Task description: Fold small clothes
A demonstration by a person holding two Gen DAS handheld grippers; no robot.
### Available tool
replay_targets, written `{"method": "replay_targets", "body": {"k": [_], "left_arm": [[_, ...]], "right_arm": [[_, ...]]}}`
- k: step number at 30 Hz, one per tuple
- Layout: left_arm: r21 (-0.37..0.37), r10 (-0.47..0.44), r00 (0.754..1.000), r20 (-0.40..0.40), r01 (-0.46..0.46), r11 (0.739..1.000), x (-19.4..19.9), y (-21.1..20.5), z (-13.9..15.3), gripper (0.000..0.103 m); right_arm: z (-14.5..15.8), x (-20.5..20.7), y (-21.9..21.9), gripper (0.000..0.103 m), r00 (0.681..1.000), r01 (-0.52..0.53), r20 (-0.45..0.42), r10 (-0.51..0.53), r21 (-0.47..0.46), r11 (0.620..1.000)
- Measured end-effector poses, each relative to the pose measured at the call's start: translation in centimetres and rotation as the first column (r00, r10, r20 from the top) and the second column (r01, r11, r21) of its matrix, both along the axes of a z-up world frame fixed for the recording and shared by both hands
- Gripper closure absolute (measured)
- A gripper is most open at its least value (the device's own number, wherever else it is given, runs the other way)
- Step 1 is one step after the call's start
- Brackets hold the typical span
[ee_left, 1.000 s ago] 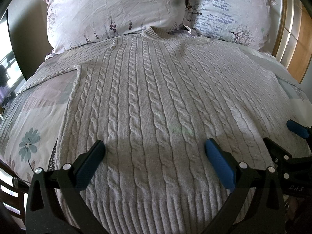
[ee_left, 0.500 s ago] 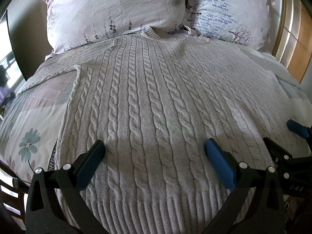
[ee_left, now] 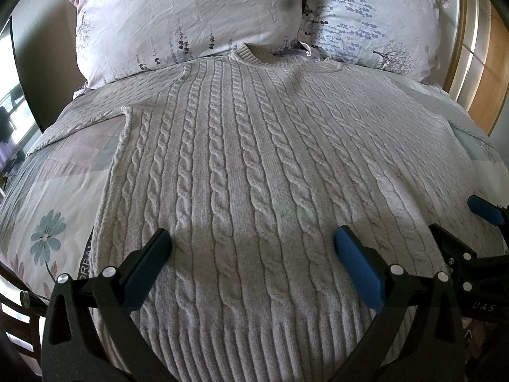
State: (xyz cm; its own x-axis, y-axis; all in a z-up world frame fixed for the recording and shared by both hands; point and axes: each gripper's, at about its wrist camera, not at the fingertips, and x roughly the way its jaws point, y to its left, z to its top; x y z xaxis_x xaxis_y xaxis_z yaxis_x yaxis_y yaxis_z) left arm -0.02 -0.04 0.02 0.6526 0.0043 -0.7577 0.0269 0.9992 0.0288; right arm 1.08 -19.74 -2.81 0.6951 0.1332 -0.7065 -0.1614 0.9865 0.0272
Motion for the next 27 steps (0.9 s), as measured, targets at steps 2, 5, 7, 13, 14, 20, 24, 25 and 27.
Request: {"method": "replay_targets", "body": {"k": [2, 5, 7, 13, 14, 20, 24, 25, 27], "left_arm": [[0.0, 0.0, 1.0, 0.0, 0.0, 1.0, 0.0, 0.0, 0.0, 0.002], [0.0, 0.0, 1.0, 0.0, 0.0, 1.0, 0.0, 0.0, 0.0, 0.002], [0.0, 0.0, 1.0, 0.0, 0.0, 1.0, 0.0, 0.0, 0.0, 0.002], [0.0, 0.0, 1.0, -0.003, 0.0, 1.0, 0.0, 0.0, 0.0, 0.002], [0.0, 0.0, 1.0, -0.005, 0.0, 1.0, 0.1, 0.0, 0.0, 0.002], [-0.001, -0.017, 0.999, -0.037, 0.017, 1.0, 1.0, -0.2, 0.1, 0.002], [-0.111, -0.015, 0.998, -0.06, 0.008, 0.994, 2.7, 2.1, 1.3, 0.002], [-0.178, 0.012, 0.998, -0.056, -0.022, 0.984, 3.4, 3.5, 1.9, 0.002], [-0.301, 0.07, 0.996, -0.064, -0.086, 0.95, 4.7, 6.3, 2.6, 0.002]], "right_arm": [[0.0, 0.0, 0.0, 0.001, 1.0, 0.0, 0.0, 0.0, 0.0, 1.0], [0.0, 0.0, 0.0, 0.001, 1.0, 0.0, 0.001, 0.0, 0.0, 1.0], [0.0, 0.0, 0.0, 0.001, 1.0, 0.0, 0.0, 0.0, 0.0, 1.0], [0.0, 0.0, 0.0, 0.001, 1.0, 0.0, -0.001, 0.0, 0.0, 1.0], [0.0, 0.0, 0.0, 0.001, 1.0, -0.001, -0.001, 0.001, 0.0, 1.0], [1.4, 1.9, -1.7, 0.001, 0.995, -0.065, -0.073, 0.07, 0.066, 0.996], [5.0, 5.6, -10.6, 0.001, 0.988, 0.154, -0.016, -0.154, 0.25, 0.956], [5.7, 7.1, -13.9, 0.001, 0.972, 0.233, -0.031, -0.235, 0.29, 0.928], [6.0, 9.8, -20.8, 0.002, 0.919, 0.389, -0.092, -0.383, 0.368, 0.845]]}}
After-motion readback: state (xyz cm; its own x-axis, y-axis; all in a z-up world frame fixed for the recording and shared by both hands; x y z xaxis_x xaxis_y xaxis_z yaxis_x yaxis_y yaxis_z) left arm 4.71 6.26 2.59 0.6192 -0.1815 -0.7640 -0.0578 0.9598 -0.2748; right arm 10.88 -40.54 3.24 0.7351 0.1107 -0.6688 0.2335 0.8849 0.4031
